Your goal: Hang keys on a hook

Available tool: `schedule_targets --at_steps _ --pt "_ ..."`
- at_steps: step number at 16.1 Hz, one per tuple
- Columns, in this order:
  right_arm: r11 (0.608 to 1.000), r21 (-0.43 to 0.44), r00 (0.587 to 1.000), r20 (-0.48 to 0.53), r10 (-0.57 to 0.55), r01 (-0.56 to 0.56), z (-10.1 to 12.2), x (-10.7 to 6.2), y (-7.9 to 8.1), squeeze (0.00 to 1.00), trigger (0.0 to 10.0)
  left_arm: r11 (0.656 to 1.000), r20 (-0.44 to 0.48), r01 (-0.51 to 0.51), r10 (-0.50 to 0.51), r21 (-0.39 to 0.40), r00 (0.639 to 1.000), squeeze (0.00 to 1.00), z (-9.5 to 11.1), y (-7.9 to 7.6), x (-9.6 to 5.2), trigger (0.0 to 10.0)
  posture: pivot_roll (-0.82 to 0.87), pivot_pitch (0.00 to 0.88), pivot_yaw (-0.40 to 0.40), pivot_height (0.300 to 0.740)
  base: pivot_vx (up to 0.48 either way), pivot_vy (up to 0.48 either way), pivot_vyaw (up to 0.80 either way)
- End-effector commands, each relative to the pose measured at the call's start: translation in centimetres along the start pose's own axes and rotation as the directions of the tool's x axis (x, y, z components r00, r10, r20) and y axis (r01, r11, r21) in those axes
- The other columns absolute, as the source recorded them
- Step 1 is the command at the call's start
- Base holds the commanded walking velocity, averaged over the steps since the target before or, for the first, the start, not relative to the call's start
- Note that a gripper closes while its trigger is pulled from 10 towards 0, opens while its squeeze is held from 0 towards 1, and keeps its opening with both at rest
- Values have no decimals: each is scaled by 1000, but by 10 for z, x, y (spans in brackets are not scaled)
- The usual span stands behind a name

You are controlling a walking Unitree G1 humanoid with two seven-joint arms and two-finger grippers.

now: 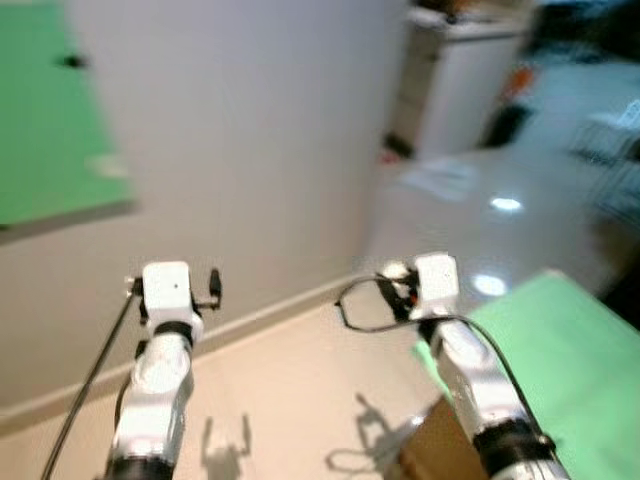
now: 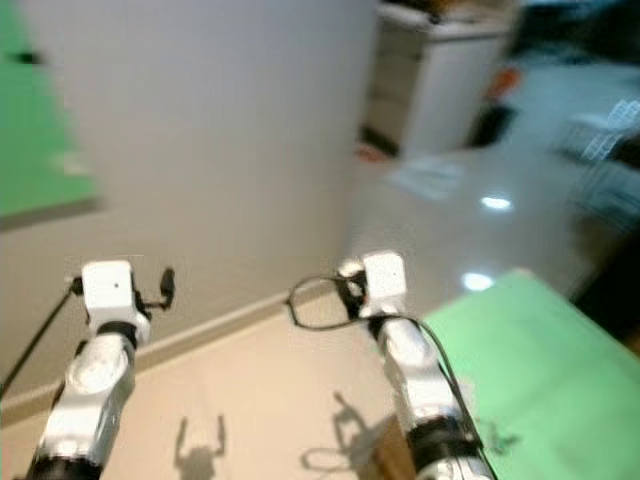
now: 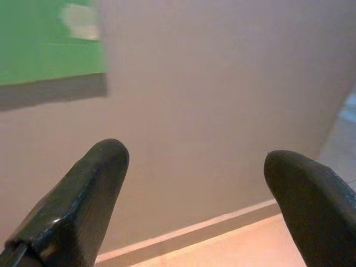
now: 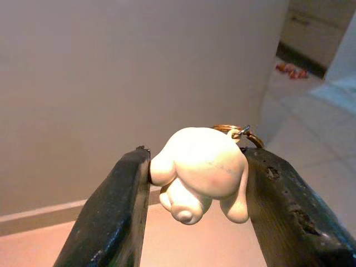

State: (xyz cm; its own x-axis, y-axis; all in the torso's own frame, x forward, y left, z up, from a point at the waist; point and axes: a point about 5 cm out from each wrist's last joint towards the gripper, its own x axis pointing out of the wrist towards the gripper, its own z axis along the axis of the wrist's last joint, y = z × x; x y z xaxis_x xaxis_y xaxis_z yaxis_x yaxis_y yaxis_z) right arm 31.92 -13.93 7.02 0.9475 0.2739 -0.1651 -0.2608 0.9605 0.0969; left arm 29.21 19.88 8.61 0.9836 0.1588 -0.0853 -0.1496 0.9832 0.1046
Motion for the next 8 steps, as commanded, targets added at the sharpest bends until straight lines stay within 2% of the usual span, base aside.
schedule_targets --at_steps 1,5,7,8 --pt "997 38 998 19 -66 65 0 -5 -13 0 0 998 1 38 -38 49 999 0 4 -7 -3 10000 38 0 -12 736 0 -472 688" --pt "993 68 995 -18 -98 99 -14 -16 -18 0 0 992 -45 111 -108 66 993 0 7 -25 -14 10000 26 0 -12 736 0 -472 697" --pt "994 65 996 -26 -89 91 -16 -17 -20 0 0 994 -54 92 -89 52 995 0 8 -26 -11 10000 26 0 -17 736 0 -382 694" --pt "994 67 996 -16 -83 84 -13 -15 -20 0 0 996 -57 75 -73 46 996 0 11 -24 -6 10000 27 0 -18 736 0 0 700"
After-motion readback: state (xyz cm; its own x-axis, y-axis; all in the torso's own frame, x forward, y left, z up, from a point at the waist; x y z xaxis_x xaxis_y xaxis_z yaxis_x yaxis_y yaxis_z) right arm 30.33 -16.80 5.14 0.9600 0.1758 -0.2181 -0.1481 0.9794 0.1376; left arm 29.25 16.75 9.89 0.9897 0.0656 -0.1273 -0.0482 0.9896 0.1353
